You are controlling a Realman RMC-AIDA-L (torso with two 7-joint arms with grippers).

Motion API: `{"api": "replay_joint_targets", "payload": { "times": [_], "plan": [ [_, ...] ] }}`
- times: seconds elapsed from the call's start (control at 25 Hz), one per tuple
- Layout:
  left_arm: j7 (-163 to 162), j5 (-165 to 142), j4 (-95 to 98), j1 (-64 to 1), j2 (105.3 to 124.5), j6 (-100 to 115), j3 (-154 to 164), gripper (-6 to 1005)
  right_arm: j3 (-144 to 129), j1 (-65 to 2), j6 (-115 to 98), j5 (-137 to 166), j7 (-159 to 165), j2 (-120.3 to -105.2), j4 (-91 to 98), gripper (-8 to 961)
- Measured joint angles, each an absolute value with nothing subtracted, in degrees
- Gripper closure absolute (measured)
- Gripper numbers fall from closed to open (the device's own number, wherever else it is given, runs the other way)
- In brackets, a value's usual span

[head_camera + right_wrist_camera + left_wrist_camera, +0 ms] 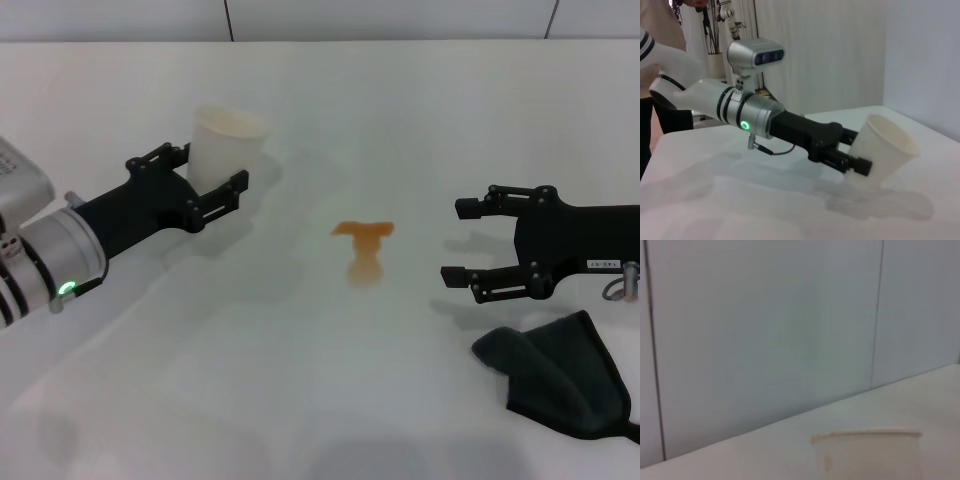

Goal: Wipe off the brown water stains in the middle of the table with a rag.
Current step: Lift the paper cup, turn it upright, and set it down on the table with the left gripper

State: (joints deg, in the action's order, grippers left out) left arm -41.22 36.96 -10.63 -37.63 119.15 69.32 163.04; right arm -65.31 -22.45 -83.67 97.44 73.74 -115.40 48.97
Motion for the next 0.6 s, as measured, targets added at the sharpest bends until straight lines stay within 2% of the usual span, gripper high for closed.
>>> {"api": "replay_joint_targets", "payload": {
  "times": [0.28, 0.6],
  "plan": [
    [-36.0, 36.5, -6.5, -38.3, 119.33, 66.9, 163.0, 252, -65.3, -22.1, -83.7, 97.3, 73.7, -115.4, 49.0, 96],
    [-34.8, 34.6, -5.5, -36.3, 119.41, 65.4, 163.0, 251, -65.2, -21.9, -83.7, 97.3, 73.7, -115.4, 49.0, 96]
  ]
}}
